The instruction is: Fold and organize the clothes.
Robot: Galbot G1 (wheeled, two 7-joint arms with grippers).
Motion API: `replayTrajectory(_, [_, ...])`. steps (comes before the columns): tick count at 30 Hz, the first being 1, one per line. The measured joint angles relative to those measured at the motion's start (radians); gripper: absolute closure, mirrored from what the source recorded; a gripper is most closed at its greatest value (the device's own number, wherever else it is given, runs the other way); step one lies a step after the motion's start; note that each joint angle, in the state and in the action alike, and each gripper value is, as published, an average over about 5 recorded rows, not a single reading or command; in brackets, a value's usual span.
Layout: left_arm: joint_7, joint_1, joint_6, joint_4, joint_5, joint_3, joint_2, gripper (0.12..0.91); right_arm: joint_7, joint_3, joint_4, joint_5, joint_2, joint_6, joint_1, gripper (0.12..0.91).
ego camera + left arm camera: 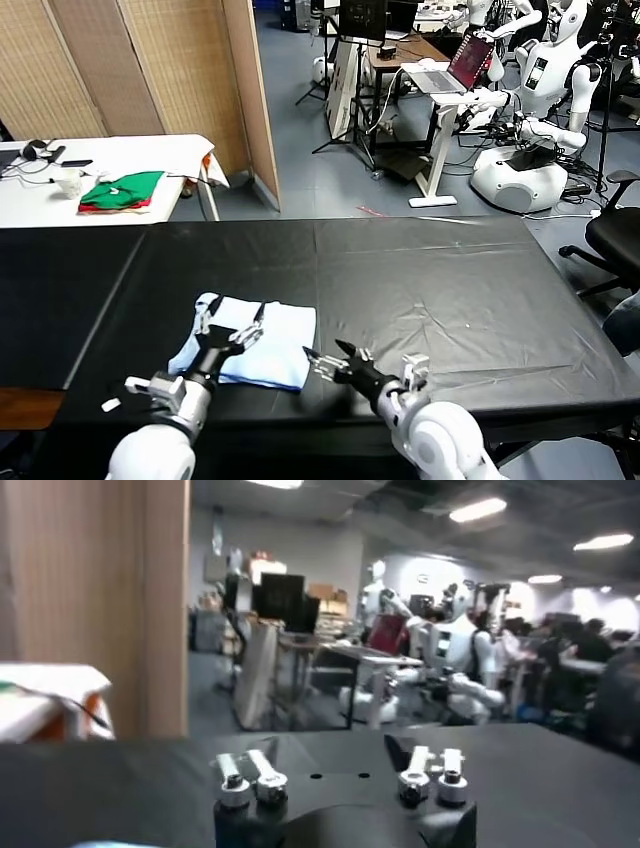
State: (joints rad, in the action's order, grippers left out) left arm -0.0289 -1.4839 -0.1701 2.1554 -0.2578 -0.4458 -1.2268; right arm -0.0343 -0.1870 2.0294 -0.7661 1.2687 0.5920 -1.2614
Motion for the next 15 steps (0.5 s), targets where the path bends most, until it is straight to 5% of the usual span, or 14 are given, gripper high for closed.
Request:
replayTrajectory(7, [-0.015,-0.038,0.004,0.018,0.019,-0.054,-0.004,0.123,-0.02,0.04,-0.083,-0.044,0.037,0.013,0.051,0.177])
replayTrajectory(15, [-0.019,-0.074,0.015,0.041,0.022,-0.116,-0.013,0.123,-0.029,0.051,-0.127,-0.045,0.056,0.016,0.068,0.495])
